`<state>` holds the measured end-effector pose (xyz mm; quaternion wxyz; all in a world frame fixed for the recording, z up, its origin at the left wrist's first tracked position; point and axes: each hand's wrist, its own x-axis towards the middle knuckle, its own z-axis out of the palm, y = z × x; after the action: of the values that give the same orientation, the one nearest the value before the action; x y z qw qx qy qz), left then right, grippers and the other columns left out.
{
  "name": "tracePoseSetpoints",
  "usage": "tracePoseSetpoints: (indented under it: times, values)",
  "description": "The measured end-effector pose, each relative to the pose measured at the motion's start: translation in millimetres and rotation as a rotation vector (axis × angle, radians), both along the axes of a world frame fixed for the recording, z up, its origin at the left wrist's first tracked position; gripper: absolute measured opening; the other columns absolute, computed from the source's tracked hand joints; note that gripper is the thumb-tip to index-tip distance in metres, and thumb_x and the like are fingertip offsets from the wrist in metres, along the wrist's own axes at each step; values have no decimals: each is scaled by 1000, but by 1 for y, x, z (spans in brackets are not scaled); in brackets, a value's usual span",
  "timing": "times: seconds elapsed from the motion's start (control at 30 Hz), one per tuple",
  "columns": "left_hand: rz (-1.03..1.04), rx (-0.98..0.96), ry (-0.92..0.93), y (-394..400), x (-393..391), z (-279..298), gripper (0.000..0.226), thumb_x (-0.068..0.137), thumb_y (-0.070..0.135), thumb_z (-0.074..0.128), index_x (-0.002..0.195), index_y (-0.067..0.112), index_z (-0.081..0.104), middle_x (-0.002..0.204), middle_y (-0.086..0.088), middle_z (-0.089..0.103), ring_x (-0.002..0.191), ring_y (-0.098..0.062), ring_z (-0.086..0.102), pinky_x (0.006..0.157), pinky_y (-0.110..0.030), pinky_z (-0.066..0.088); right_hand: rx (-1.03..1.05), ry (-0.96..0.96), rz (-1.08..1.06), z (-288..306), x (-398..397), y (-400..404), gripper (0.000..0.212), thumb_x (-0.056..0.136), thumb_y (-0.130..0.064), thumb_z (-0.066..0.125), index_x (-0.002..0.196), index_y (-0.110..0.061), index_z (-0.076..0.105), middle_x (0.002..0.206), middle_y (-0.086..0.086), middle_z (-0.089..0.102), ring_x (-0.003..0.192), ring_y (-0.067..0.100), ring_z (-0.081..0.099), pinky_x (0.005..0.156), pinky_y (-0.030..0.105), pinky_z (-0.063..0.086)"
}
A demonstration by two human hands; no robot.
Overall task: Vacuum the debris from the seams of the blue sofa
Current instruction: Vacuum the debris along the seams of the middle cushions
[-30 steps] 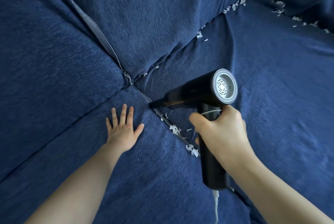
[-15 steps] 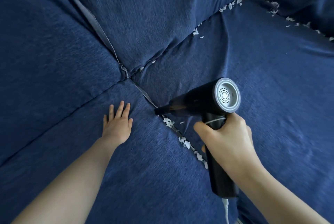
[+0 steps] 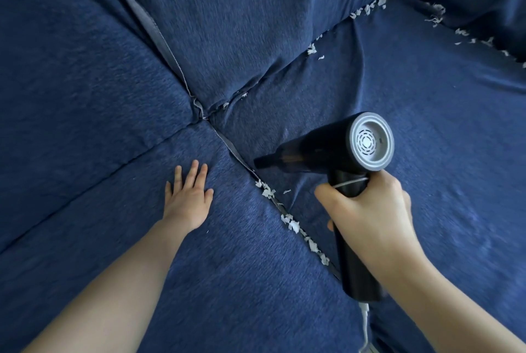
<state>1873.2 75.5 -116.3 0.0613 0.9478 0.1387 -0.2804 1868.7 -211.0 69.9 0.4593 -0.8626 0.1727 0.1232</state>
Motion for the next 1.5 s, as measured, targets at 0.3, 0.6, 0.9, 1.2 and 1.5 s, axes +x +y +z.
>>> tracePoseSetpoints:
  times: [0.3,0.6,0.9,1.2,1.5]
  values:
    - [-13,7,-43,0,-3,-4,62,102,43,19,152,24,-13,157,8,-25,145,-27,-24,119,-51,-3,-48,9,77,-12,8,18,32,59,-50,58,74,-22,54,70,4,70,77,29,69,70,40,59]
    - [-21,-6,-51,-1,-11,-2,61,102,44,19,152,26,-13,157,8,-25,145,-27,-23,119,-50,-3,-48,29,54,-11,-2,12,27,62,-46,61,70,-21,53,64,2,68,77,29,69,73,39,57]
    - [30,-26,-56,-15,-26,0,60,103,40,22,153,25,-8,158,9,-21,145,-26,-21,119,-51,-1,-30,51,65,5,-20,-18,21,71,-31,72,67,-19,55,55,-1,63,65,25,72,59,32,55]
    - [-27,-39,-61,-6,-32,4,57,104,34,25,154,30,-3,160,9,-16,147,-25,-17,120,-48,2,-27,13,27,0,-31,-30,23,70,-29,72,66,-17,53,61,5,66,70,28,72,60,31,51]
    - [-85,-14,-165,-27,-9,10,63,101,37,34,154,24,2,161,6,-5,147,-27,-14,119,-53,-1,-38,-33,59,-7,-17,-9,25,68,-41,68,69,-21,52,67,3,69,78,25,67,66,32,49]
